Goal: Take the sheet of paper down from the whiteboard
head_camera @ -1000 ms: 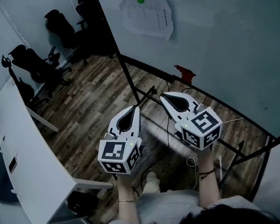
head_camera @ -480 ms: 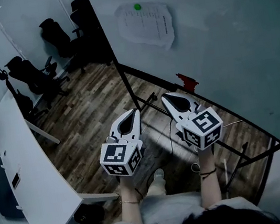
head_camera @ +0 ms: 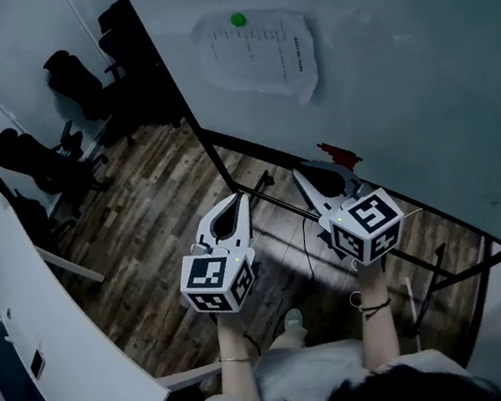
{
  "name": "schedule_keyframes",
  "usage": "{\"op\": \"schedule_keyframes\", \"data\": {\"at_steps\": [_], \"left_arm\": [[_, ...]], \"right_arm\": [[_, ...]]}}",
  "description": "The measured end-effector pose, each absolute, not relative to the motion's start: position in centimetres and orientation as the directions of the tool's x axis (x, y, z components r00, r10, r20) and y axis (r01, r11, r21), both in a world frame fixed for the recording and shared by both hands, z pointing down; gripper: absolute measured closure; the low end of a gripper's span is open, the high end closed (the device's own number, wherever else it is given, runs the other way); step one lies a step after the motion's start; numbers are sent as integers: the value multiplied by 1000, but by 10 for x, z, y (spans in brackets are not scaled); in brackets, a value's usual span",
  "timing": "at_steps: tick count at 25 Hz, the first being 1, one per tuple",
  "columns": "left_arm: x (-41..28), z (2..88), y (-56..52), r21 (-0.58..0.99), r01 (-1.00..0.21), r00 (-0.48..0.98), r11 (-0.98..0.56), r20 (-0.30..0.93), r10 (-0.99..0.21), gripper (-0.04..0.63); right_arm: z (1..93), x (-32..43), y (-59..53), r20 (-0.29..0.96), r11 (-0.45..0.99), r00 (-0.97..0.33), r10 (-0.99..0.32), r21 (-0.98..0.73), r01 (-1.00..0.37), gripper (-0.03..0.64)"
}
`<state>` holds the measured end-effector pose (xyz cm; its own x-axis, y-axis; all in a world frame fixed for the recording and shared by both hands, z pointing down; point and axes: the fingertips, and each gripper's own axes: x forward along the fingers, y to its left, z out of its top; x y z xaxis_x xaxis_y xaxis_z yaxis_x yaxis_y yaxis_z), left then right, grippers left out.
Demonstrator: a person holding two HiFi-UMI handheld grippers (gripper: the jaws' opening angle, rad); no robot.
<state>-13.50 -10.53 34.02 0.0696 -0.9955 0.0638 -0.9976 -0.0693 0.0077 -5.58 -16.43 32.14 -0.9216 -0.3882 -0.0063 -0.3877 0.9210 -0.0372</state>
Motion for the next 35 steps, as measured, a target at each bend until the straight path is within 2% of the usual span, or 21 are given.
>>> {"op": "schedule_keyframes", "data": {"at_steps": [17, 26, 35], "left_arm": [[-200, 327, -183, -5, -980, 198, -198, -20, -980, 591], [-190, 326, -219, 1, -973, 232, -232, -34, -972, 591], [-181, 304, -252, 11, -971, 239, -240, -73, -968, 591]], "right_arm": [[304, -92, -228, -52, 834, -832, -552, -20, -552, 615], [290, -73, -261, -65, 779, -776, -627, -19, -627, 615], [259, -70, -285, -81, 774, -773, -629, 31, -633, 615]]}}
